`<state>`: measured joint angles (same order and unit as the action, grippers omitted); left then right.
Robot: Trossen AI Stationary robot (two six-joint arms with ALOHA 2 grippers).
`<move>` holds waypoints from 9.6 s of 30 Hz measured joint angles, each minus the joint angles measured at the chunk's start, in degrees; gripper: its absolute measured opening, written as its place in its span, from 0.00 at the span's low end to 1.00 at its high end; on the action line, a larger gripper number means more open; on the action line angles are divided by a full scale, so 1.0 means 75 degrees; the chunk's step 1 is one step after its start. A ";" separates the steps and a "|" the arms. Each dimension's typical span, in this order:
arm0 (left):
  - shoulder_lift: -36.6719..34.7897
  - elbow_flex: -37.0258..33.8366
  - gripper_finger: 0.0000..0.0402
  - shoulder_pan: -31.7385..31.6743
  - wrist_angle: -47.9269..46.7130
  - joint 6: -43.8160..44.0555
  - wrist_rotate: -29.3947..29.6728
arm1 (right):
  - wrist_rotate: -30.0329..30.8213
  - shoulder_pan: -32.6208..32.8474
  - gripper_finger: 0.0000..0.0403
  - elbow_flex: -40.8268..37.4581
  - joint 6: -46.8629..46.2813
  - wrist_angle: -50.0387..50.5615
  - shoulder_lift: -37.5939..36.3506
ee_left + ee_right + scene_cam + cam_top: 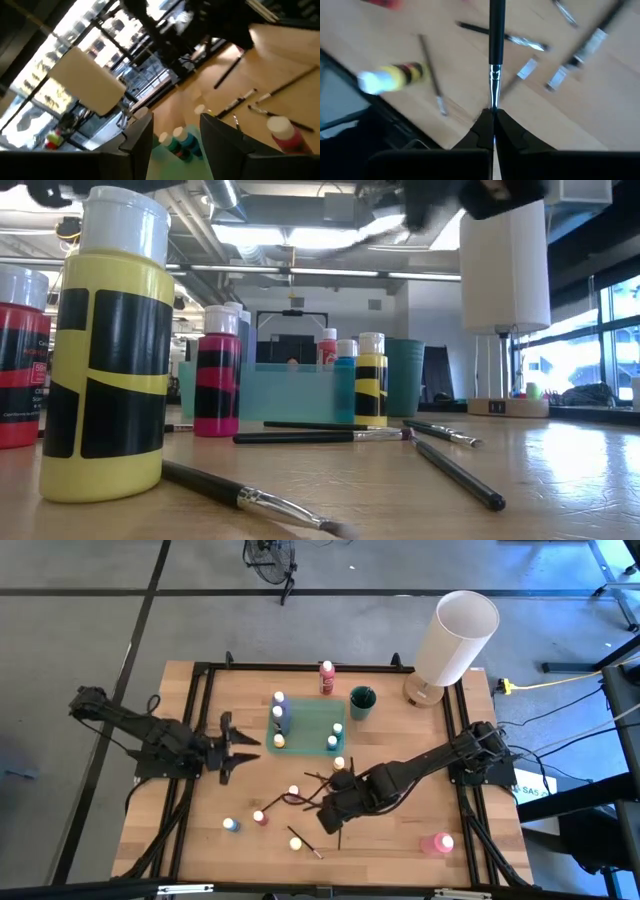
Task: Pick & Place Paint Supplies
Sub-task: Put the black paint brush into the dark green cup
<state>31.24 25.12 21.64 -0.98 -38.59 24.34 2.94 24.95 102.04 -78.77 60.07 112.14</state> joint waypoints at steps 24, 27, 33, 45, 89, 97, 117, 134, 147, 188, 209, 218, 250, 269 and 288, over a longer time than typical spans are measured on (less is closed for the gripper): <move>0.1740 0.0000 0.24 0.4028 0.1370 -0.7124 0.3852 | 0.1051 -0.0189 0.00 0.0000 0.2588 -0.3473 -0.0008; 0.1872 0.0000 0.22 0.4122 0.1370 -0.7691 0.3888 | 0.1044 -0.0189 0.00 0.0000 0.2853 -0.3888 -0.0009; 0.1883 0.0000 0.19 0.4160 0.1448 -0.8169 0.3824 | 0.1050 -0.0189 0.00 0.0009 0.3219 -0.4371 0.0056; 0.1886 0.0000 0.14 0.4124 0.2457 -0.8822 0.3861 | 0.0906 -0.0390 0.00 0.0009 0.3686 -0.4837 0.0204; 0.1886 0.0000 0.04 0.2914 0.2742 -0.9308 0.3755 | 0.1012 -0.1261 0.00 0.0003 0.4005 -0.5298 0.0204; 0.1886 0.0000 0.03 0.3061 0.2881 -0.8891 0.3828 | 0.1009 -0.1259 0.00 0.0003 0.4022 -0.5298 0.0204; 0.1883 0.0000 0.33 0.3058 0.3766 -0.7930 0.4211 | 0.0983 -0.1195 0.00 0.0003 0.3973 -0.5362 0.0204; 0.1883 0.0000 0.33 0.3050 0.3763 -0.8813 0.3914 | 0.0986 -0.1135 0.00 0.0000 0.4025 -0.5497 0.0204; 0.2058 0.0000 0.33 0.2511 0.3766 -0.8846 0.3474 | 0.0663 -0.1113 0.00 -0.0003 0.3941 -0.6186 0.0204; 0.2667 0.0001 0.20 0.1845 0.4634 -0.9376 0.2627 | 0.0607 -0.1133 0.00 -0.0003 0.3914 -0.5951 0.0204; 0.2857 0.0000 0.07 0.1847 0.4999 -0.8116 0.3905 | 0.0318 -0.1119 0.19 0.0006 0.4675 -0.5809 0.0171; 0.2207 0.0000 0.06 0.1849 0.4872 -0.4539 0.3702 | 0.0059 -0.1065 0.33 0.0006 0.5313 -0.5751 0.0160; 0.1836 0.0000 0.06 0.0172 0.4157 0.2840 -0.3452 | 0.2947 0.0219 0.44 0.0003 1.2994 -0.8890 0.0160; 0.3048 0.0000 0.06 0.0214 0.5346 0.3259 -0.3378 | 0.2921 -0.0098 0.44 0.0003 1.3114 -0.9399 0.0160; 0.3049 0.0000 0.07 -0.0136 0.5310 0.2920 -0.3196 | 0.1718 -0.0528 0.44 0.0003 1.2276 -0.9427 0.0160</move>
<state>54.11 25.12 20.62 38.85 -16.68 0.37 15.82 20.98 102.06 13.30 -10.63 113.34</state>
